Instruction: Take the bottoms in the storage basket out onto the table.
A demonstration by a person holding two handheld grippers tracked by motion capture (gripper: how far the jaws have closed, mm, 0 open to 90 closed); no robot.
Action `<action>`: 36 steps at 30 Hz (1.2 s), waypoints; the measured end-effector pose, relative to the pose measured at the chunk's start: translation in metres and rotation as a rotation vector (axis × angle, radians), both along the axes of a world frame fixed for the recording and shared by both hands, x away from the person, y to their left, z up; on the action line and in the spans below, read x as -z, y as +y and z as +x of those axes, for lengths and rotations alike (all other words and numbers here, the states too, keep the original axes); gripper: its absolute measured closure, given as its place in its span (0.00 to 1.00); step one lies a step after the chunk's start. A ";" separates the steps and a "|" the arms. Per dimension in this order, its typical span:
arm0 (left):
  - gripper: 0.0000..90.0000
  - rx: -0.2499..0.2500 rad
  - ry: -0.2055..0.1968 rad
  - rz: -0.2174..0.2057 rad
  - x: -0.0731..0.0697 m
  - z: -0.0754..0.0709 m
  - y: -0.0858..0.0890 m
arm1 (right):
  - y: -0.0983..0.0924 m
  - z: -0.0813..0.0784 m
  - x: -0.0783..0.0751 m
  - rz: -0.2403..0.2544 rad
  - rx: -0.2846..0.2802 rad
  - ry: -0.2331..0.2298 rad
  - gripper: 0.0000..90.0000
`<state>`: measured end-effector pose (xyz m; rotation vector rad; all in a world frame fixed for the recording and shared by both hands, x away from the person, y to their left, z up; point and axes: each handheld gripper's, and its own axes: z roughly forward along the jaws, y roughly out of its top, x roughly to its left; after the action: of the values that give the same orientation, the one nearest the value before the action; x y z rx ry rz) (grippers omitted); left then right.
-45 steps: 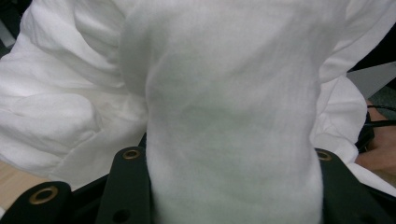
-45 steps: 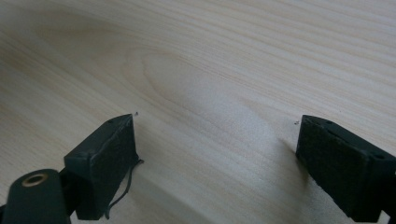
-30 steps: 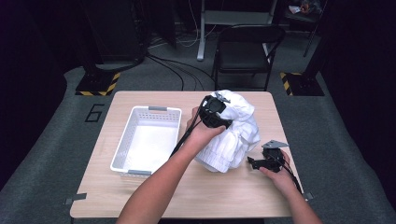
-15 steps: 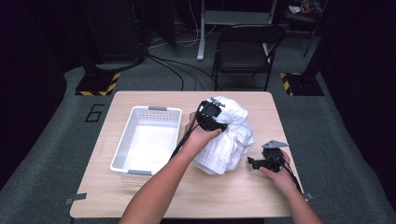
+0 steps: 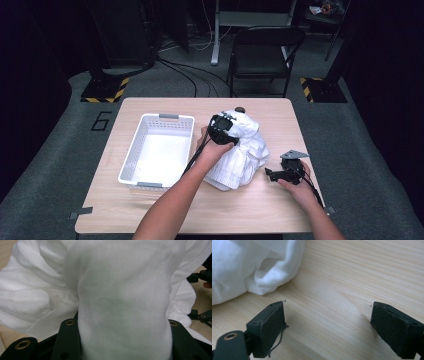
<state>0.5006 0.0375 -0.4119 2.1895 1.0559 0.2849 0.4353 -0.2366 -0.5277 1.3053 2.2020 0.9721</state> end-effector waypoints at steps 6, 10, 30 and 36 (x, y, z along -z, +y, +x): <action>0.60 -0.021 0.009 0.011 0.014 0.003 -0.003 | 0.000 0.000 0.000 0.001 0.002 0.000 0.13; 0.57 -0.038 0.009 0.001 0.023 0.006 -0.002 | 0.000 0.000 0.000 -0.002 -0.002 0.000 0.13; 0.28 -0.066 0.041 0.032 0.045 0.010 -0.002 | 0.000 0.000 0.000 -0.004 -0.004 -0.001 0.13; 0.22 -0.088 0.045 0.034 0.045 0.010 -0.001 | 0.000 0.000 0.000 -0.003 -0.003 0.000 0.13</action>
<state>0.5111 0.0361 -0.4565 2.1922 1.1825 0.2967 0.4353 -0.2368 -0.5278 1.3008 2.2049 0.9694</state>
